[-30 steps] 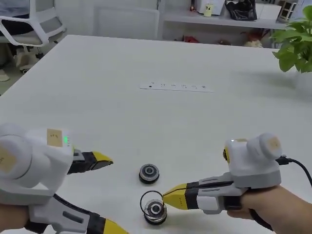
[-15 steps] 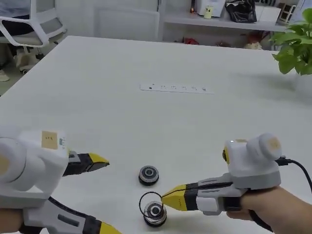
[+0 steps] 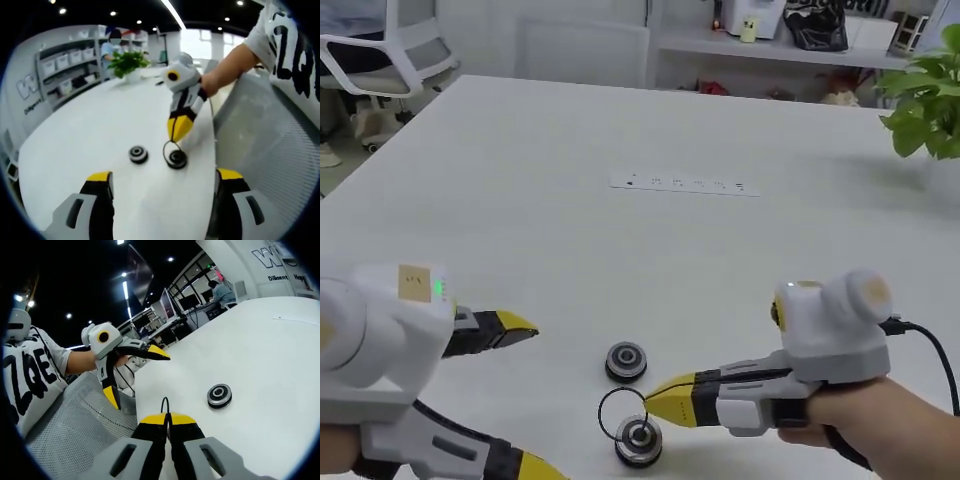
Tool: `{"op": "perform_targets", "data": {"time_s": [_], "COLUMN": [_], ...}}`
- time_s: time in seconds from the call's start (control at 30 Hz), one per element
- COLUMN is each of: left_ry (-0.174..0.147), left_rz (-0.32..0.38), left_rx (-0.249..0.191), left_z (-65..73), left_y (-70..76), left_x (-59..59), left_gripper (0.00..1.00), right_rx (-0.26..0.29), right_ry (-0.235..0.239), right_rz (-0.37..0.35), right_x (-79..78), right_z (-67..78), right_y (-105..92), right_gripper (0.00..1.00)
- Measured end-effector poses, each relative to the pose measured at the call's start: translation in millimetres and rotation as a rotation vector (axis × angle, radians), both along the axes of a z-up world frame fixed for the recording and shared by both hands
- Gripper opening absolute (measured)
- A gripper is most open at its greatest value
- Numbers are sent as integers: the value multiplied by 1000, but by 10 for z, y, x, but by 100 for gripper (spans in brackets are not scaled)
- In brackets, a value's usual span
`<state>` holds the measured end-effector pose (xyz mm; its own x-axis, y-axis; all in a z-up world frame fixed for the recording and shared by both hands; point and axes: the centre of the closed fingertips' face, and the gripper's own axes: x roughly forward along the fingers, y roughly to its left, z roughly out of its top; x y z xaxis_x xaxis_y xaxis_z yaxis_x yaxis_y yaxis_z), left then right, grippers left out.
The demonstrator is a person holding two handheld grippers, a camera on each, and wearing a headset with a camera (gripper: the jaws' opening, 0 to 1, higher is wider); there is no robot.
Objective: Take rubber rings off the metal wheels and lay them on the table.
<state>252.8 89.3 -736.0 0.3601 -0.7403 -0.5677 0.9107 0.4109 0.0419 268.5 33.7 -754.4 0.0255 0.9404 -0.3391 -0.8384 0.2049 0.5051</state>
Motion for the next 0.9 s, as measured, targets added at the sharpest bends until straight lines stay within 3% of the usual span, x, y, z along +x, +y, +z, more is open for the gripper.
{"op": "perform_targets", "data": {"time_s": [0.9], "left_ry": [-30], "left_rz": [35], "left_rx": [-12], "left_z": [44], "left_y": [116], "left_x": [54], "left_gripper": [92], "right_rx": [3], "right_ry": [-15], "right_rz": [33], "right_x": [61], "right_z": [27], "right_y": [246], "right_gripper": [0]}}
